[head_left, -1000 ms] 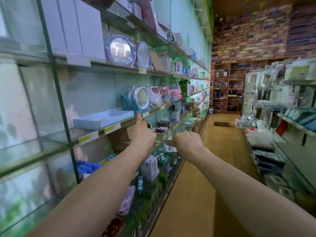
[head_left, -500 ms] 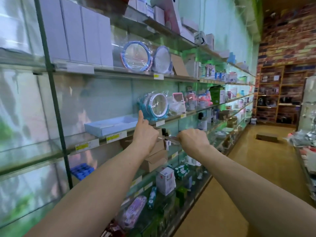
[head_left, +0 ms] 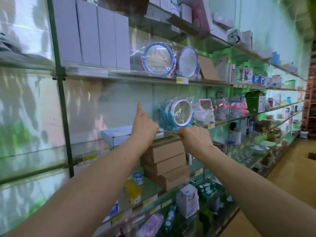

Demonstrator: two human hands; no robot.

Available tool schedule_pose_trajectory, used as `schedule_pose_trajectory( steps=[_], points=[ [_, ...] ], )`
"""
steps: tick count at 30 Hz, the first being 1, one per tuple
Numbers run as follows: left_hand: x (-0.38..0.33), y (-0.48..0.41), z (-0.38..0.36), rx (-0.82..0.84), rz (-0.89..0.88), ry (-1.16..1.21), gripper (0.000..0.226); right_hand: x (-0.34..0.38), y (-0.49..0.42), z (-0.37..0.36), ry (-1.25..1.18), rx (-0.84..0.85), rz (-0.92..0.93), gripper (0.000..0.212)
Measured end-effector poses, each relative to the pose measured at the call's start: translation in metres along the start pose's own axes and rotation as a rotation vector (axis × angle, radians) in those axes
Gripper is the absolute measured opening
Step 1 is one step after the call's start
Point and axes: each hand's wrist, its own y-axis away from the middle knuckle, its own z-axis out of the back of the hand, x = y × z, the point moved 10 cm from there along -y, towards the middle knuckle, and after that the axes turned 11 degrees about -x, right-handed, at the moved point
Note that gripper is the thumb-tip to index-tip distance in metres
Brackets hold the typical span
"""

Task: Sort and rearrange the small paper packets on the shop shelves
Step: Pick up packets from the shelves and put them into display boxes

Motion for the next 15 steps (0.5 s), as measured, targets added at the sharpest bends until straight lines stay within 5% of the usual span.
schedule_pose_trajectory(
  steps=[15],
  points=[
    [0.062,-0.076,-0.11,0.002,0.121,-0.105,0.023,0.046,-0.122,-0.101,-0.109,-0.142,0.179,0.017]
  ],
)
